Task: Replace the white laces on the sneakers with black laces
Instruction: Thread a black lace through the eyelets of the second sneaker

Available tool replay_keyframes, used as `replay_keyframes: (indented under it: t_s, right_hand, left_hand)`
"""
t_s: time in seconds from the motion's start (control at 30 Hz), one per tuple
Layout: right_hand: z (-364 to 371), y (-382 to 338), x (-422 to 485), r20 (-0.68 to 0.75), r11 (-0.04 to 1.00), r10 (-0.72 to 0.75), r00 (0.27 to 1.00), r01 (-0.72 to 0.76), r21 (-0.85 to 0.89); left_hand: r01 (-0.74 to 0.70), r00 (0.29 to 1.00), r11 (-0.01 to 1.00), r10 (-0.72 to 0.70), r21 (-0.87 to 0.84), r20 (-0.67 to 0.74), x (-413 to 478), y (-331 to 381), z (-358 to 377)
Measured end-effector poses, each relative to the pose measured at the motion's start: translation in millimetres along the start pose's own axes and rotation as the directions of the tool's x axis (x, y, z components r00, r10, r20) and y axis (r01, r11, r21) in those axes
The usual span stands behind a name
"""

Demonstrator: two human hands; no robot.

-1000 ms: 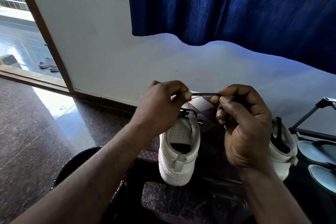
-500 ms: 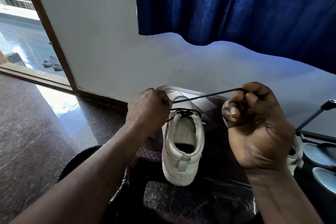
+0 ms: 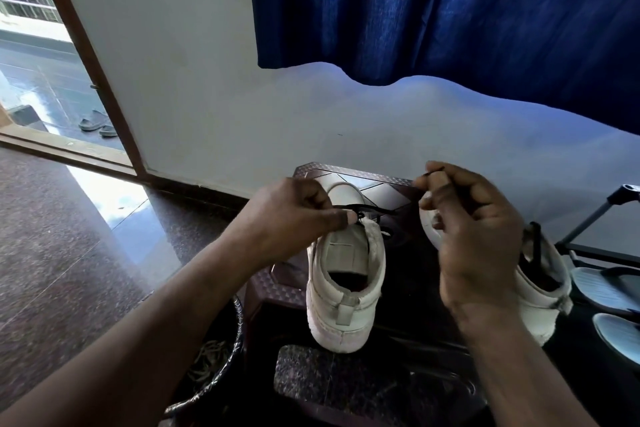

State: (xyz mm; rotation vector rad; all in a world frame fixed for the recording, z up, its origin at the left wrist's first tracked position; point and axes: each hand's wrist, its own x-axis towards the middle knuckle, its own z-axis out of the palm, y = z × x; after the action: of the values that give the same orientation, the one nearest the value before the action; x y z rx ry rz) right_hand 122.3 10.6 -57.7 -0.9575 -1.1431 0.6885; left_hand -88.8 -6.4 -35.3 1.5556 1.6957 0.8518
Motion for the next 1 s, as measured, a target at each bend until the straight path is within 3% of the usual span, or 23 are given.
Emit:
replay_keyframes:
  t_s: [0.1, 0.2, 0.37, 0.5, 0.9, 1.0]
  right_hand:
    - [14.8, 0.6, -17.9, 0.214, 0.985, -0.056, 0.975, 0.089, -0.150]
    - [27.2, -0.6, -30.4, 0.346, 0.948, -0.080, 0.935, 0.179, -0.264]
    - [32.1, 6.8, -31.7, 0.400, 0.922, 0.007, 0.916, 0.149, -0.358]
    - [32.9, 7.7, -31.0, 0.402, 0.933, 0.080, 0.912, 0.074, -0.353]
    - [40.8, 3.4, -22.9, 0.417, 0.921, 0.236, 0.878, -0.065, -0.384]
    - [42.3, 4.7, -22.9, 0.415, 0.948, 0.248, 0.875, -0.131, -0.291]
  left_hand:
    - [0.059, 0.998, 0.998, -0.059, -0.004, -0.027, -5.4, 2.5, -1.5]
    - [0.136, 0.991, 0.979, -0.136, -0.148, 0.015, -6.7, 3.3, -8.4]
    - [0.261, 0.965, 0.870, -0.229, -0.419, 0.127, -8.6, -0.7, -14.4]
    - [0.287, 0.957, 0.830, -0.232, -0.479, 0.171, -10.1, -7.0, -14.5]
    - [0.092, 0.994, 0.927, -0.063, -0.363, 0.092, -7.0, -14.4, -9.3]
    - [0.039, 0.998, 0.949, -0.022, -0.314, 0.055, -8.6, -13.9, -9.4]
